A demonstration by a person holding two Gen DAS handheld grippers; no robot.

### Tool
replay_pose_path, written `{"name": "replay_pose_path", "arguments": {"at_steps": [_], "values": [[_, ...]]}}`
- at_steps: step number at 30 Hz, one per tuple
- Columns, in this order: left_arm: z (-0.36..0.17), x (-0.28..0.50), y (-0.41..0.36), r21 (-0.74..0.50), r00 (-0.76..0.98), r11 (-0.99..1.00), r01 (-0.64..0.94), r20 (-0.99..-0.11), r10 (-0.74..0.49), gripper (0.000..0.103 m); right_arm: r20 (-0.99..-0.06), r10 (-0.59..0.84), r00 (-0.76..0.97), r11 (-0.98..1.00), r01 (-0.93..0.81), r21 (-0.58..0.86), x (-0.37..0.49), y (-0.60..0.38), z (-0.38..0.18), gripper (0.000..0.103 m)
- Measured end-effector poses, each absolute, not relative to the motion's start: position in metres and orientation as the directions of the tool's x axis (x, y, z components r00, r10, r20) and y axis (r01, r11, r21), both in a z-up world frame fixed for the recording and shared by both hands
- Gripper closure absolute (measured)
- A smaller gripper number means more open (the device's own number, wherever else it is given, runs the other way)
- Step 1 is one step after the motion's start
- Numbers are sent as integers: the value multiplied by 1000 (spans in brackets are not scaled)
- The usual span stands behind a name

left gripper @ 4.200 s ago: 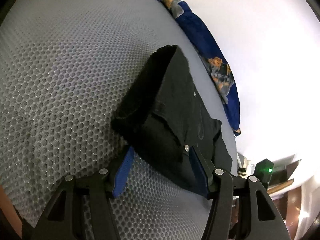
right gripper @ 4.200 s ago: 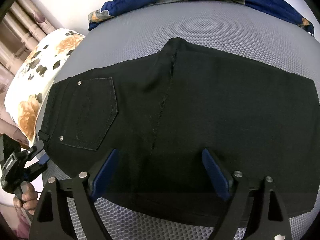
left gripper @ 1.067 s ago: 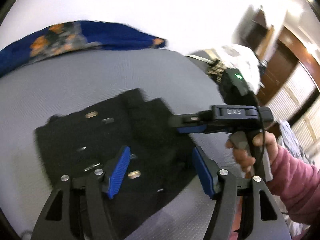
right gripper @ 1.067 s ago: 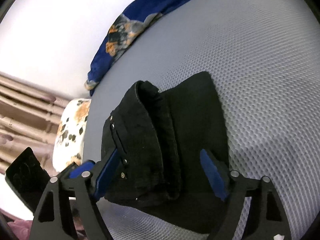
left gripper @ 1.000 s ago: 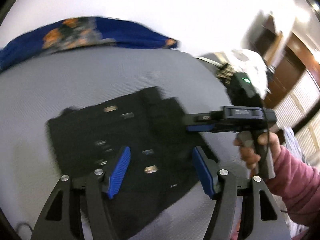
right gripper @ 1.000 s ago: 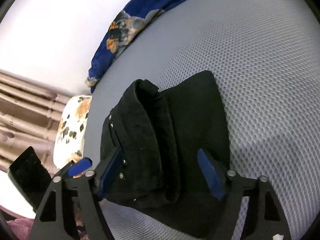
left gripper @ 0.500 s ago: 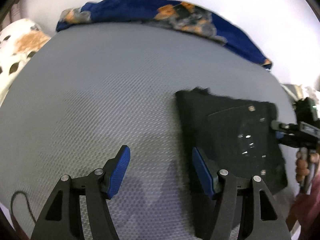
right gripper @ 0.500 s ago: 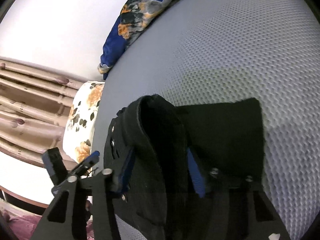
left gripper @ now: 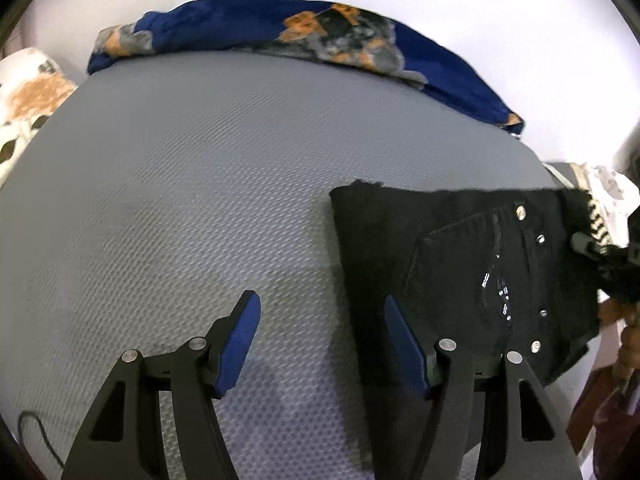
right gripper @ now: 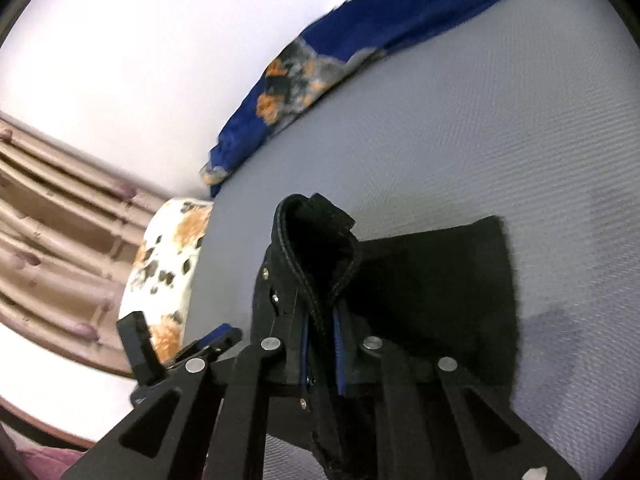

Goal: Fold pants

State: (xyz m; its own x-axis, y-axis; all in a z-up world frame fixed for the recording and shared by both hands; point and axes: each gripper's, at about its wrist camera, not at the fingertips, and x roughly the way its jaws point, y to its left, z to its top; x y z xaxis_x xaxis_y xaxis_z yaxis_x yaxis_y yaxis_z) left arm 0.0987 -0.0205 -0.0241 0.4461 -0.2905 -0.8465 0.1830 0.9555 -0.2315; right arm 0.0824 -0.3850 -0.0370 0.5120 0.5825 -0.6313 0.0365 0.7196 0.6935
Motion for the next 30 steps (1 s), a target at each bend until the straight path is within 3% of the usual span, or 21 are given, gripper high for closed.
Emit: {"name": "replay_pose_path", "arguments": {"at_steps": [6, 10, 15, 21, 24, 25, 27, 30], "values": [[-18, 99, -38, -239, 442, 938, 252, -833, -331, 38, -749, 452, 485, 760, 231, 608, 80, -416, -90, 93], [-12, 96, -54, -241, 433, 914, 327, -821, -372, 38, -776, 420, 470, 786, 239, 570, 86, -411, -87, 75], [-10, 86, -84, -210, 422, 871, 445, -808, -410, 38, -798, 370, 476, 826, 226, 517, 76, -406, -66, 69], [-18, 70, -110, -188, 379, 822, 537, -817, -435, 38, -811, 380, 444, 827, 229, 513, 44, -400, -63, 70], [-25, 65, -119, -149, 375, 814, 562, -831, -411, 39, -821, 365, 440, 842, 221, 492, 31, -394, -62, 83], [-30, 63, -122, -125, 374, 816, 564, -843, -388, 43, -825, 353, 441, 849, 220, 481, 29, -393, -61, 90], [-38, 62, -127, -78, 371, 827, 557, -867, -332, 57, -826, 328, 458, 861, 216, 461, 22, -390, -54, 95], [-45, 61, -124, -84, 342, 841, 535, -889, -306, 78, -827, 311, 468, 870, 211, 446, 14, -386, -44, 96]]}}
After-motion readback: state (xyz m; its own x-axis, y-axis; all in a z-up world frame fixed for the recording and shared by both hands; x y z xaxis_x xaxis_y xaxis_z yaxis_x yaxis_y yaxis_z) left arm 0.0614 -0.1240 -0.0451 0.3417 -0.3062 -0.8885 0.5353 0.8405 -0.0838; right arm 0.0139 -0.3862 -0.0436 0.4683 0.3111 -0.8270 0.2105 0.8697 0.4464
